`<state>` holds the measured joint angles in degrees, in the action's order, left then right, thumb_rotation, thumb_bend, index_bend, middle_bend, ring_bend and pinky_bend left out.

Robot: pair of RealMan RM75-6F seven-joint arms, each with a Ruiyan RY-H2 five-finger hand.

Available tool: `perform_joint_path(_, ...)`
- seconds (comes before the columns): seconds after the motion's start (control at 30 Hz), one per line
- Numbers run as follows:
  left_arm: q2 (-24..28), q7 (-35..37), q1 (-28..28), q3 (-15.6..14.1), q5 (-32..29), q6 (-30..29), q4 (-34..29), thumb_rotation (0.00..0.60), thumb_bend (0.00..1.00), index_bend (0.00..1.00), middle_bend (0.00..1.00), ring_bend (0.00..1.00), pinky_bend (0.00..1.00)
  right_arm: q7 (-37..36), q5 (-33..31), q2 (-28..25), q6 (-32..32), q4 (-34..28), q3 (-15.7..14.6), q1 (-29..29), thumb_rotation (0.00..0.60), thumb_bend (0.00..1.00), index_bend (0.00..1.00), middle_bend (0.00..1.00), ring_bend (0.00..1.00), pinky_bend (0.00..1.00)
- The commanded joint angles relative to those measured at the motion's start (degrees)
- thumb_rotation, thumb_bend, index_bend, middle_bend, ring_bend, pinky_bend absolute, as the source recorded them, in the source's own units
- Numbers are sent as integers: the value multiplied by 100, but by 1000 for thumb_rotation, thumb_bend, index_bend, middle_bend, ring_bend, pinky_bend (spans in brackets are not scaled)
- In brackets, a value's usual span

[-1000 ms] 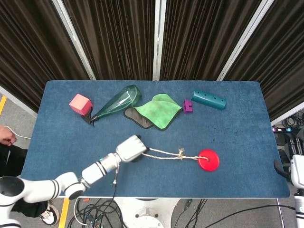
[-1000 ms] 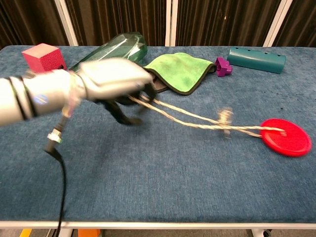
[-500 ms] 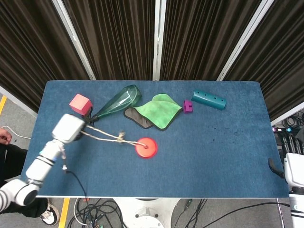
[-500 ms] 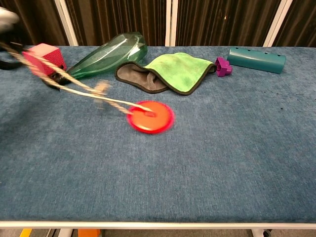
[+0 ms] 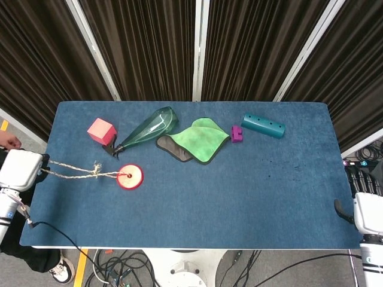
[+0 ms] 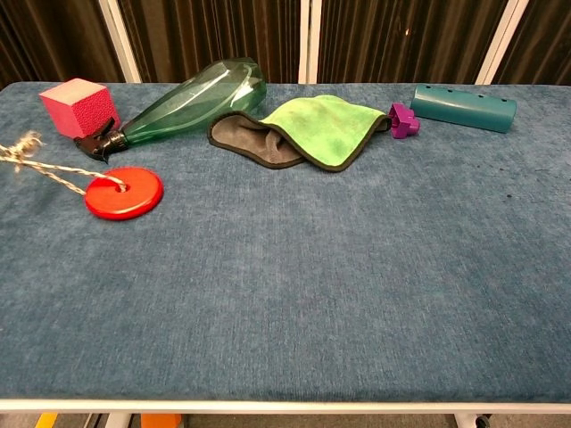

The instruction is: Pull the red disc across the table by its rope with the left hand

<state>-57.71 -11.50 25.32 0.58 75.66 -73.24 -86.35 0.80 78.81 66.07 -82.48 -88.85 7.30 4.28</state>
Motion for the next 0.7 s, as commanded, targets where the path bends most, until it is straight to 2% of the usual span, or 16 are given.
perform_joint_path(0.03, 141, -11, -47, 130, -147, 5, 23, 600, 336, 734, 1000, 776, 670, 12, -15, -3, -5, -1, 1, -3, 600, 282, 0, 0, 0, 0)
perform_joint_path(0.27, 96, 299, -49, 239, -43, 138, -159, 600, 333, 734, 1000, 774, 671, -16, -4, 48, 61, 29, -38, 20, 600, 282, 0, 0, 0, 0)
perform_joint_path(0.43, -144, 742, 41, 321, 361, 126, -467, 600, 325, 733, 971, 727, 663, 8, 15, 55, 84, 14, -36, 54, 600, 282, 0, 0, 0, 0)
perform_joint_path(0.47, -200, 793, 66, 316, 473, 122, -512, 600, 321, 723, 939, 690, 655, 16, 13, 52, 81, 4, -32, 57, 600, 282, 0, 0, 0, 0)
perform_joint_path(0.53, -276, 910, 155, 222, 787, 250, -566, 600, 293, 636, 811, 551, 617, 32, 10, 42, 68, -19, -25, 57, 600, 282, 0, 0, 0, 0)
perform_joint_path(0.57, -273, 939, 241, 175, 884, 423, -580, 600, 264, 525, 665, 437, 574, 39, 8, 37, 64, -27, -26, 55, 600, 282, 0, 0, 0, 0)
perform_joint_path(0.6, -225, 906, 373, 114, 862, 786, -636, 600, 228, 369, 455, 297, 499, 47, 3, 32, 61, -37, -30, 51, 600, 282, 0, 0, 0, 0)
perform_joint_path(0.7, -124, 767, 500, 15, 853, 1189, -797, 600, 170, 121, 67, 59, 302, 54, -10, 23, 59, -47, -37, 41, 600, 281, 0, 0, 0, 0)
